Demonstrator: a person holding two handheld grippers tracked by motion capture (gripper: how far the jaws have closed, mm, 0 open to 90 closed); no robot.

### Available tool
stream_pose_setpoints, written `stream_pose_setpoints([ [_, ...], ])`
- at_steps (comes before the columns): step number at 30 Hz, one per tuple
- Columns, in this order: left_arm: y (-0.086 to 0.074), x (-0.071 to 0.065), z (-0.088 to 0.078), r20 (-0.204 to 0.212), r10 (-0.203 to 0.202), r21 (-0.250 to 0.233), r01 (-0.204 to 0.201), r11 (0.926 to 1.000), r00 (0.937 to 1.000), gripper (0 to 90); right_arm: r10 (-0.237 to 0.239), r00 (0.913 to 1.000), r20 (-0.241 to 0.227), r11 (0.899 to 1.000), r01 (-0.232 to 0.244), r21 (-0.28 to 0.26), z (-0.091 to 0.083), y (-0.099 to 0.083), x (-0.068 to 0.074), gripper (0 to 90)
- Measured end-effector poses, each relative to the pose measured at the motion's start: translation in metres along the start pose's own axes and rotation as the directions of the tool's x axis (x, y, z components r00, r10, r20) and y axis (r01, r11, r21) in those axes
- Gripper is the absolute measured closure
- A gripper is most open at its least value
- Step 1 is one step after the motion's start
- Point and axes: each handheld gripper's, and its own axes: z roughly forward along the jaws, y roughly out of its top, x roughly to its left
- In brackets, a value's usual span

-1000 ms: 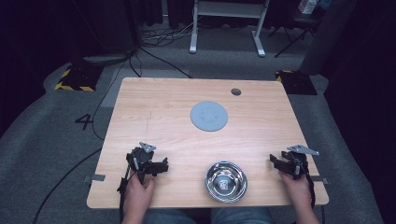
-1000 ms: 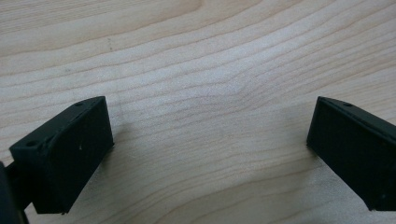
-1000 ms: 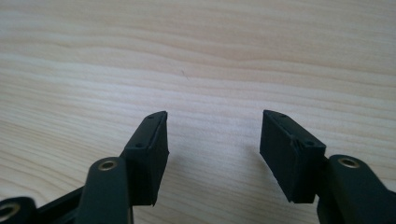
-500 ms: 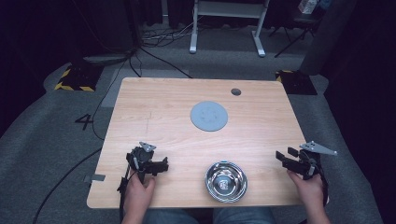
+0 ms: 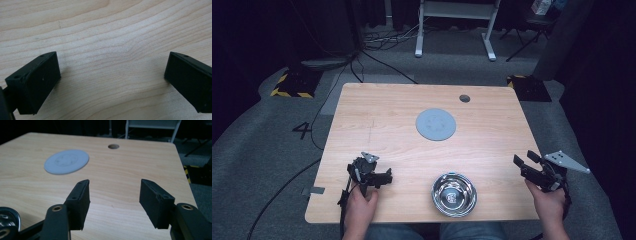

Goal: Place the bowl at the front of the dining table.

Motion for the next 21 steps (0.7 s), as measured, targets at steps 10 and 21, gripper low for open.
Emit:
stream_pose_setpoints([
  [10, 0.000, 0.000, 0.000, 0.000, 0.000, 0.000, 0.000, 1.0000, 1.0000, 0.4, 0.004, 0.9997, -0.025, 1.000, -0.005, -0.031, -0.004, 0.009, 0.006, 40.1],
  [21, 0.000, 0.000, 0.000, 0.000, 0.000, 0.000, 0.000, 1.0000, 1.0000, 0.4, 0.045, 0.9920, -0.118, 0.999, -0.044, 0.016, 0.015, 0.019, 0.030, 40.4],
])
